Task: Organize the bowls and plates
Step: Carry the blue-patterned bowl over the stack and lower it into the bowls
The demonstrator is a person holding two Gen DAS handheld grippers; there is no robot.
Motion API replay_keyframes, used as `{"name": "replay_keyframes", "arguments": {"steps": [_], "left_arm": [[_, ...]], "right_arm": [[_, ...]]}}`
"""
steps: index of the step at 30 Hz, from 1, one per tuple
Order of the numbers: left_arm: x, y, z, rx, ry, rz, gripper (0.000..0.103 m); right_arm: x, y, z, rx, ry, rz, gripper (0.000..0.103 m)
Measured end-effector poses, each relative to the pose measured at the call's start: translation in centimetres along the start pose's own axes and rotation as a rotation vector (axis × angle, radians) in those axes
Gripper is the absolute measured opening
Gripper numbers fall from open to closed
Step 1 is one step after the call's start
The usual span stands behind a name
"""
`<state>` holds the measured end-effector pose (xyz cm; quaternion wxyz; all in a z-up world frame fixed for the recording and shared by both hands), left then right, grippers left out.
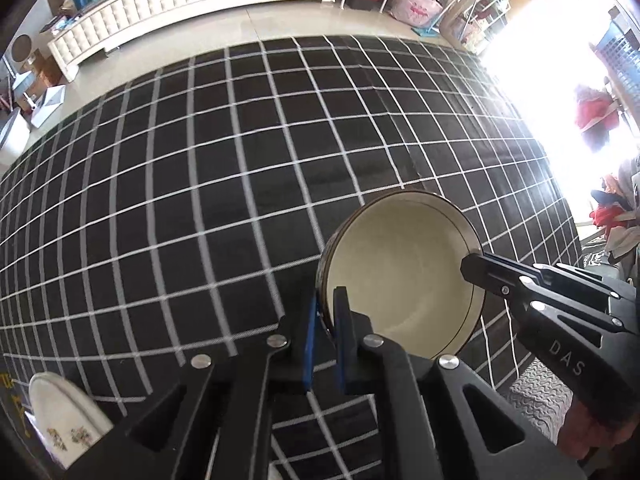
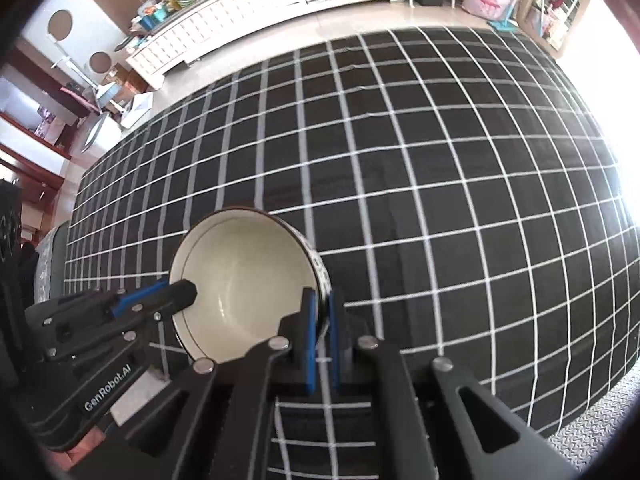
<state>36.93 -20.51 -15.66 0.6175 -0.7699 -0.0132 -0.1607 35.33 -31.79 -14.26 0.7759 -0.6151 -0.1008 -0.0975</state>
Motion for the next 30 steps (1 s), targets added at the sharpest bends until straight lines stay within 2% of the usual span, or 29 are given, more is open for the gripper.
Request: {"name": "replay_keyframes", "arguments": {"steps": [7, 17, 24, 30], "left_arm": [[-2.9, -4.9, 3.6, 0.001, -0.050, -0.045, 0.006], [-8.0, -9.9, 7.6, 0.025, -0.117, -0.097, 0.007], [-11.4, -11.1, 10.0, 0.036, -0.144, -0.091, 0.007], [-13.8, -9.9, 11.4, 0.058, -0.143, -0.050, 0.007]], "right_arm": [[-1.5, -2.6, 5.3, 0.013, -0.065, -0.034, 0.008], [-4.6, -3.6, 11.5, 0.038, -0.145, -0.050, 0.008], [-7.0, -2.9, 13.9, 0.046, -0.171, -0.026, 0.008], [-8.6, -1.6, 14.7, 0.046, -0.167, 0.011, 0.008]]}}
Point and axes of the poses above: each gripper's, at about its wrist camera, not at the fingertips, and y roughly the way its jaws point, z to its left, x to its top, the point moved 1 cm from there along y, roughly the way its jaws point
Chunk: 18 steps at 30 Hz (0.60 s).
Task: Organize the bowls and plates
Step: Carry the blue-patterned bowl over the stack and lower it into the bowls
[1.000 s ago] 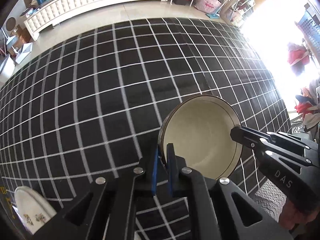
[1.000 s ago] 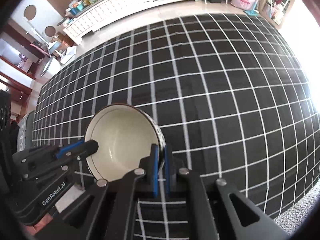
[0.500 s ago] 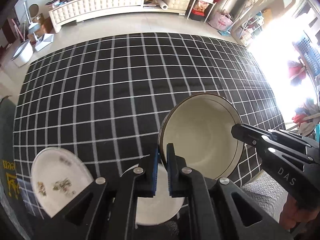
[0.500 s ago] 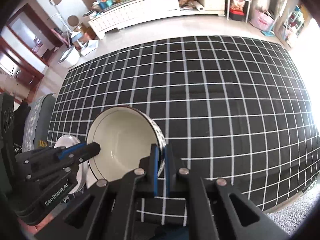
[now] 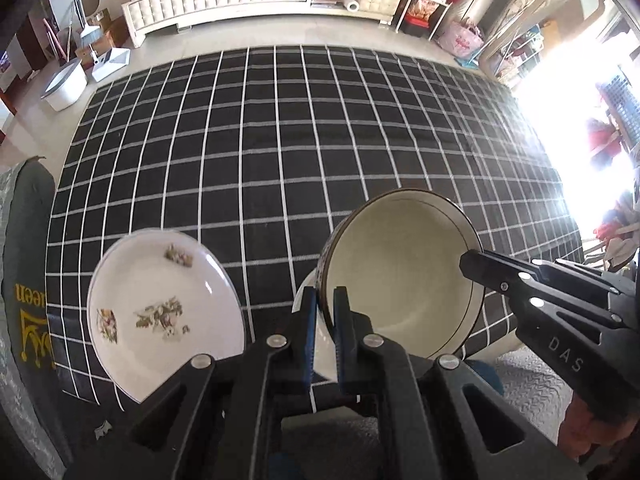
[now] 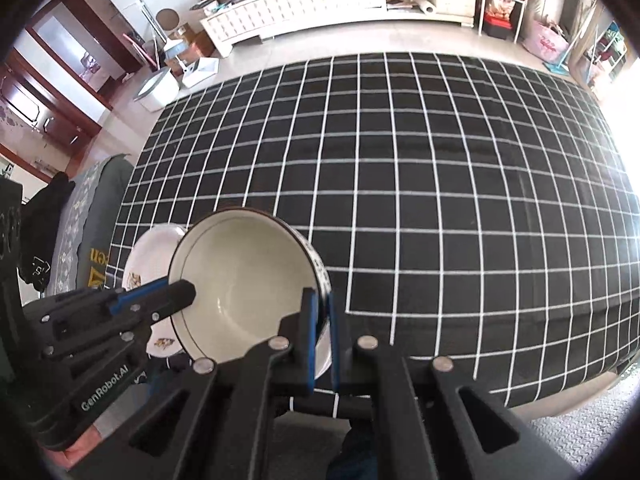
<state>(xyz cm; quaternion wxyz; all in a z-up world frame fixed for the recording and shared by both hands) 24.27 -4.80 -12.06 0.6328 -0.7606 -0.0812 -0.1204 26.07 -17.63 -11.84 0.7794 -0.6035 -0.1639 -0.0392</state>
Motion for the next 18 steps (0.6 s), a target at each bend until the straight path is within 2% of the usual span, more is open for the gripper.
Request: {"name": "replay_keyframes", "arguments": {"steps": [9, 18], "left_arm": [[-1.9, 2.5, 0.9, 0.015, -0.002, 0.056, 0.007], [-2.6, 3.9, 1.1, 0.026, 0.000, 0.081, 0.006]], "right_arm": [[-1.5, 2.3, 0.2, 0.012, 0.025, 0.069, 0.008], [-2.1, 2.8, 0.1, 0.006, 0.015, 0.100, 0.008]]}}
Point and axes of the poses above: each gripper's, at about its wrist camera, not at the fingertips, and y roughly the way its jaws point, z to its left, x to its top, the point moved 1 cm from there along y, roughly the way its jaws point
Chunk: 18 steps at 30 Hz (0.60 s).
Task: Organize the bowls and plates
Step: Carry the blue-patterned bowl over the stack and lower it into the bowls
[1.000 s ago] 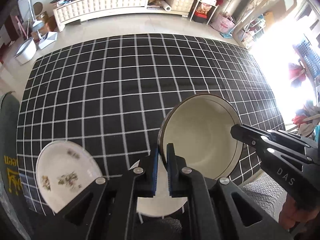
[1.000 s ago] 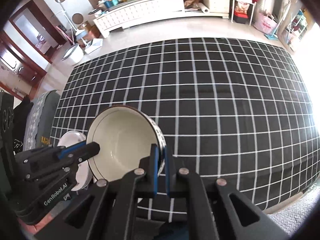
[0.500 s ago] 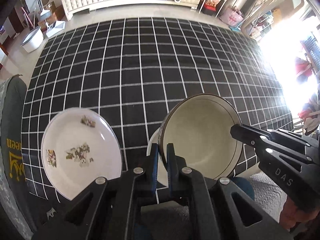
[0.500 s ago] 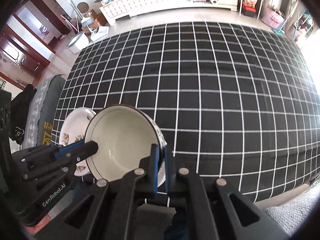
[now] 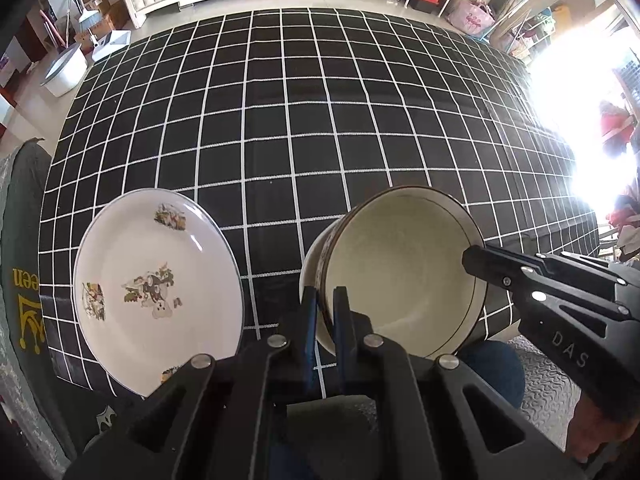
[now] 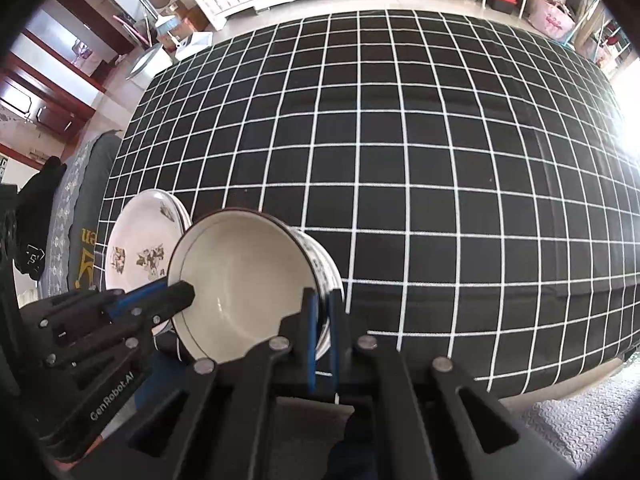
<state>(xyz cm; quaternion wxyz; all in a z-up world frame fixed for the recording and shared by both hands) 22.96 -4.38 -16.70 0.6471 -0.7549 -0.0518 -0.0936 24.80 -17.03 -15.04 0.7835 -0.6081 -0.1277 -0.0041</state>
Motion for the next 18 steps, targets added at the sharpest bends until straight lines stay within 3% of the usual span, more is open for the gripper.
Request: {"name": "replay_keyframes", "arguments": {"steps": [18], "left_arm": [[-1.0, 1.1, 0.7, -0.004, 0.019, 0.012, 0.007]], "right_arm": [[-0.3, 1.3, -0.2, -0.006, -0.006, 0.029, 0.008]]}}
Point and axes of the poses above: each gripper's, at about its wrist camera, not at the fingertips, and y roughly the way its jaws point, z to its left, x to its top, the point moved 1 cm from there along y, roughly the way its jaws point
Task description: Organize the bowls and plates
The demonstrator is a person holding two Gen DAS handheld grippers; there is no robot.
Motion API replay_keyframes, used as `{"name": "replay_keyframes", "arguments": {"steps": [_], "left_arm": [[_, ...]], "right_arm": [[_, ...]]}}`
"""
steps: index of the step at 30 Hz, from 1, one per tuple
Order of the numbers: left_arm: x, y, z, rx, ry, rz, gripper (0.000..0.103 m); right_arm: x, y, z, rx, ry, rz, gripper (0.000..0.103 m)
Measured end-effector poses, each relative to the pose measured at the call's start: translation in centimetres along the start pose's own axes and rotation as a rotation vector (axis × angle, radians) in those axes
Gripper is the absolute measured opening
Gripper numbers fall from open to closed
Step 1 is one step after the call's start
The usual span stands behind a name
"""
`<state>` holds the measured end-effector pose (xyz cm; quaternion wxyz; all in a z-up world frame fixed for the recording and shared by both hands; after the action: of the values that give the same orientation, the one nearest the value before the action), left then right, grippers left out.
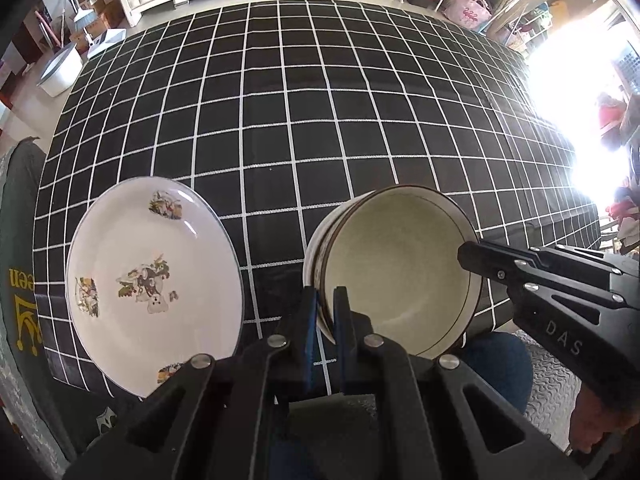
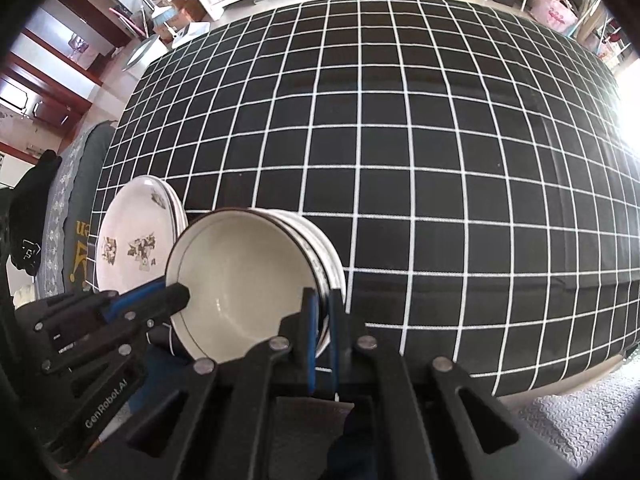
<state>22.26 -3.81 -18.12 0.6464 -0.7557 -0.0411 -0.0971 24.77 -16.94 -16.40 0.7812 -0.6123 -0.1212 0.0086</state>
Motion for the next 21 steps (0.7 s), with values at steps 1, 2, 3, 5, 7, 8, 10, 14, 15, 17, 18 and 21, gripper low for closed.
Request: {"name": "replay_keyframes", "arguments": {"steps": [1, 2, 3, 5, 7, 8, 10, 14, 15, 17, 18, 21], "left_arm": [[0.0, -0.1, -0.1, -0.001, 0.000, -0.002, 0.007], [0.1, -0.2, -0.1, -0.007, -0.001, -0.004, 0.007], [0.1, -0.4, -0.2, -0.015, -0.003, -0.006, 0.007], [0.2, -0.9, -0.2, -0.034, -0.003, -0.021, 0.007], [0.2, -1.3, -0.3, -0.032, 0.009, -0.030, 0.007], [0.2, -1.4, -0.4, -0.030, 0.015, -0.033, 0.007], [0.3, -1.8, -0.4, -0.035, 0.016, -0.040, 0.007], [0.2, -2.8, -0.3, -0.029, 0.012, -0.065, 0.028], [0.1, -3.1, -0.3, -0.025, 0.017, -0.072, 0.028], [-0.1, -3.6, -0.2, -0.023, 0.032, -0.093, 0.031], [-0.3, -3.8, -0.1, -0.024, 0.036, -0.100, 0.034], [-0.9, -4.2, 0.1, -0.032, 0.040, -0.125, 0.041]], "right_arm": [[0.0, 0.0, 0.0, -0.001, -0.002, -0.002, 0.008], [0.0, -0.2, 0.0, -0.005, -0.005, -0.009, 0.008], [0.1, -0.4, 0.2, -0.017, -0.014, -0.021, 0.008], [0.1, -0.8, 0.5, -0.031, -0.031, -0.037, 0.008], [0.1, -1.3, 0.6, -0.040, -0.036, -0.053, 0.008], [0.2, -1.5, 0.7, -0.047, -0.045, -0.059, 0.008], [0.2, -1.8, 0.8, -0.065, -0.061, -0.062, 0.008], [-0.3, -2.5, 0.6, -0.050, -0.084, -0.081, 0.009], [-0.5, -2.5, 0.5, -0.045, -0.085, -0.086, 0.010], [-1.1, -2.7, 0.0, -0.044, -0.075, -0.105, 0.025], [-1.4, -2.9, -0.2, -0.041, -0.067, -0.118, 0.032], [-2.2, -3.2, -0.5, 0.005, -0.044, -0.141, 0.065]]}}
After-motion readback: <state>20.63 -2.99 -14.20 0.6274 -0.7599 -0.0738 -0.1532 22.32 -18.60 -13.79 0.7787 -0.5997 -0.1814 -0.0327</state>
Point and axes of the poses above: each gripper's, at about its wrist camera, not at the fingertips, and y roughly the way its jaws point, z to its left, x to its top, the point moved 1 cm from there along y, roughly the way its jaws point
